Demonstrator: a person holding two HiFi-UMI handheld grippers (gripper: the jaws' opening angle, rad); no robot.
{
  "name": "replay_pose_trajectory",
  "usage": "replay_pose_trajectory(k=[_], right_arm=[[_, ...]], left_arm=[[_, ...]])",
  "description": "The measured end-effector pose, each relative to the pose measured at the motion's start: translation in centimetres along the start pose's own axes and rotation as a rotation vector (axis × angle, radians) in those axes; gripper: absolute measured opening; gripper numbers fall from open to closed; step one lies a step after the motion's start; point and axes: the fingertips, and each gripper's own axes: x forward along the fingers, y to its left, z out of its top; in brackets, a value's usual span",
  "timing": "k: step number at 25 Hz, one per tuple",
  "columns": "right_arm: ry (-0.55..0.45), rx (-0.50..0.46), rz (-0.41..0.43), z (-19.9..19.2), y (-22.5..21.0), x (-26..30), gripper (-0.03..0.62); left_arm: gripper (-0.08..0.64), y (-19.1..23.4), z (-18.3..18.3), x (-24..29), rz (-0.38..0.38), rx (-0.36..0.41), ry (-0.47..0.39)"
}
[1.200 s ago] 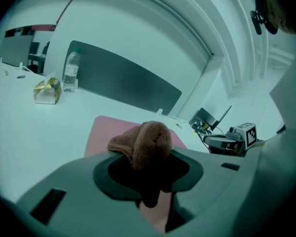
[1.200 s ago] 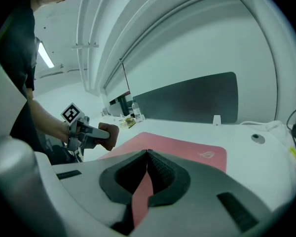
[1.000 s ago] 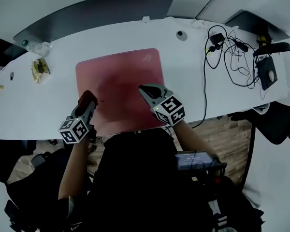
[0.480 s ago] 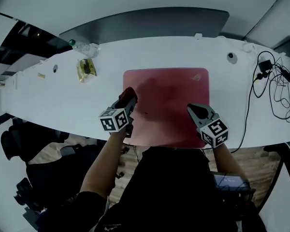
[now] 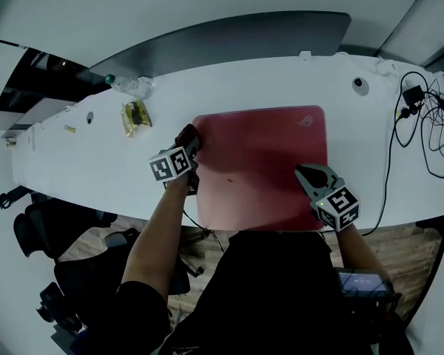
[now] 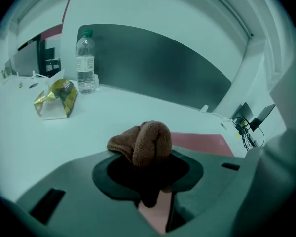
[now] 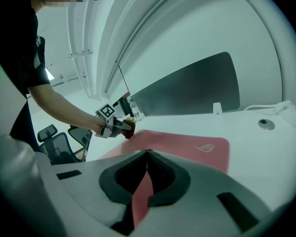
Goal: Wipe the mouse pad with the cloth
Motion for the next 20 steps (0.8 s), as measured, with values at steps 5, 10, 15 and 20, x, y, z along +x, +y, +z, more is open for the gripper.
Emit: replay_pose_trajectory(k=[5, 10, 15, 20], right_arm=[[0.003, 0.017, -0.010, -0.2, -0.1, -0.2, 0.026], [0.002, 0.024, -0.018, -0.4, -0.3, -0.5, 0.026], [0.001, 0.042, -0.033, -0.9, -0.7, -0.8, 0.026], [0.001, 0.045, -0.029, -1.1, -0.6, -0.8, 0.026]], left_arm=[[0.140, 1.4, 1.9, 2.3, 0.047, 0.031, 0.042], [0.147, 2.5, 2.4, 4.1, 0.133, 0.123, 0.121], [0.146, 1.7, 2.5, 4.9, 0.169, 0.161, 0.156], [0.144, -0.1, 2.1, 5.3, 0.153, 0.153, 0.165]])
